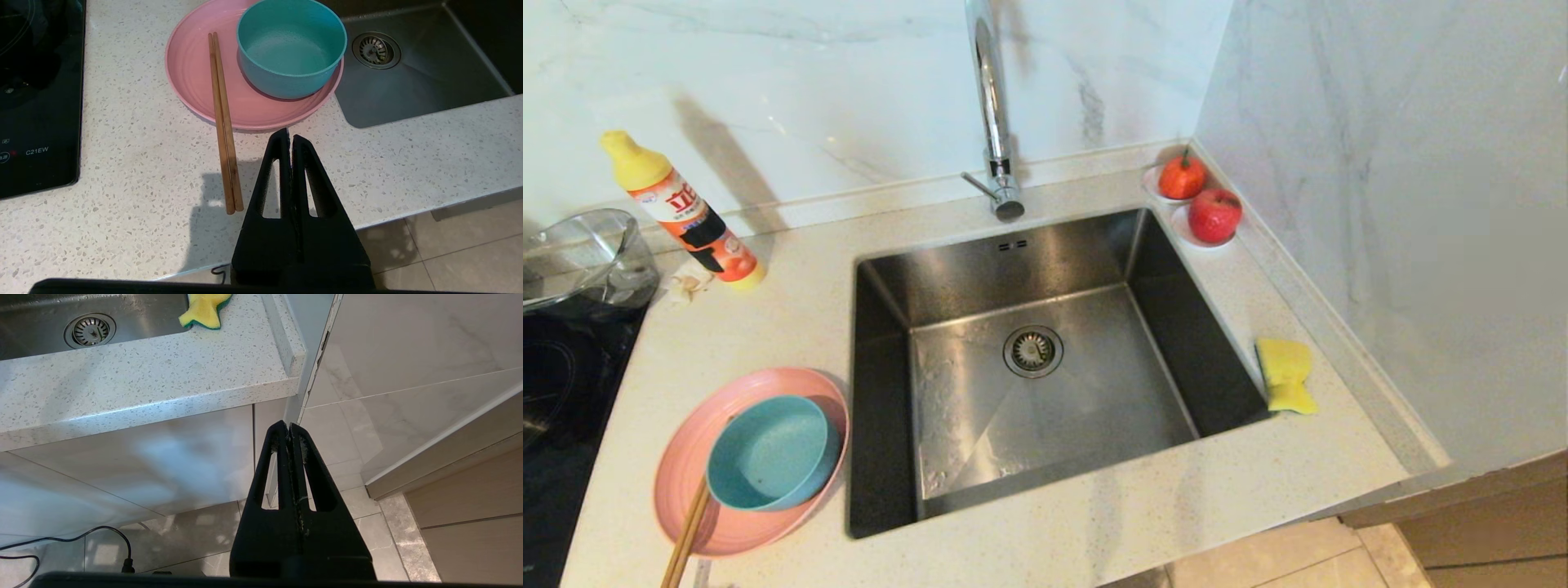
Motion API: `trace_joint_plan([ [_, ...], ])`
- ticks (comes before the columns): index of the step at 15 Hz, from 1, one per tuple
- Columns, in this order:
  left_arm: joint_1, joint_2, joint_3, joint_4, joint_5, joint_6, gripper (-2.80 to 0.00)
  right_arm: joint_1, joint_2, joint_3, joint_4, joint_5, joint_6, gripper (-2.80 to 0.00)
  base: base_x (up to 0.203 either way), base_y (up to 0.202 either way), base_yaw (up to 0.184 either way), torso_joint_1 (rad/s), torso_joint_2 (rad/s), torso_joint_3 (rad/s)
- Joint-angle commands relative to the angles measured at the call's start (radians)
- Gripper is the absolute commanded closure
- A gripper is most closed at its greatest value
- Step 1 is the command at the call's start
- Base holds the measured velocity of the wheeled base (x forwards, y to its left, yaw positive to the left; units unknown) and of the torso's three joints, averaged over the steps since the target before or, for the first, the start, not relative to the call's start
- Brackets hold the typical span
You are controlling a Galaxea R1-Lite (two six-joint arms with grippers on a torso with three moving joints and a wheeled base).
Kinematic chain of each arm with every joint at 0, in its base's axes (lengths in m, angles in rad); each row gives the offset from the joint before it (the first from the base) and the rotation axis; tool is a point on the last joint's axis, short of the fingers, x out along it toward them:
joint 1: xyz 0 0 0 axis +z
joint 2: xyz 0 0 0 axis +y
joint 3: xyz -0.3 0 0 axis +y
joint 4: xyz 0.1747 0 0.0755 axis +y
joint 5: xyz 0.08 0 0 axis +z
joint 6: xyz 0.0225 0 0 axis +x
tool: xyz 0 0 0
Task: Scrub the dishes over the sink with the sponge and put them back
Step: Turn on the faucet
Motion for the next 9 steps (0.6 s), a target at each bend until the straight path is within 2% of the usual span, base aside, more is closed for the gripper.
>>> trace_joint_plan([
  [1, 0.000, 0.001, 0.000, 0.001, 0.006, 0.005, 0.00, 0.000, 0.000, 0.000, 0.000, 0.000, 0.000, 0.00, 0.000, 0.000, 0.000, 0.000, 0.00, 0.000],
  [3, 0.000, 0.001, -0.039, -0.011, 0.013, 0.014, 0.00, 0.000, 0.000, 0.000, 0.000, 0.000, 0.000, 0.00, 0.000, 0.000, 0.000, 0.000, 0.00, 0.000],
  [6, 0.000, 0.027, -0.256, 0.049, 0.006, 0.024, 0.00, 0.000, 0.000, 0.000, 0.000, 0.000, 0.000, 0.00, 0.000, 0.000, 0.000, 0.000, 0.00, 0.000],
  [9, -0.002, 0.249, -0.482, 0.107, -0.024, -0.016, 0.00, 0.000, 0.000, 0.000, 0.000, 0.000, 0.000, 0.00, 0.000, 0.000, 0.000, 0.000, 0.00, 0.000],
])
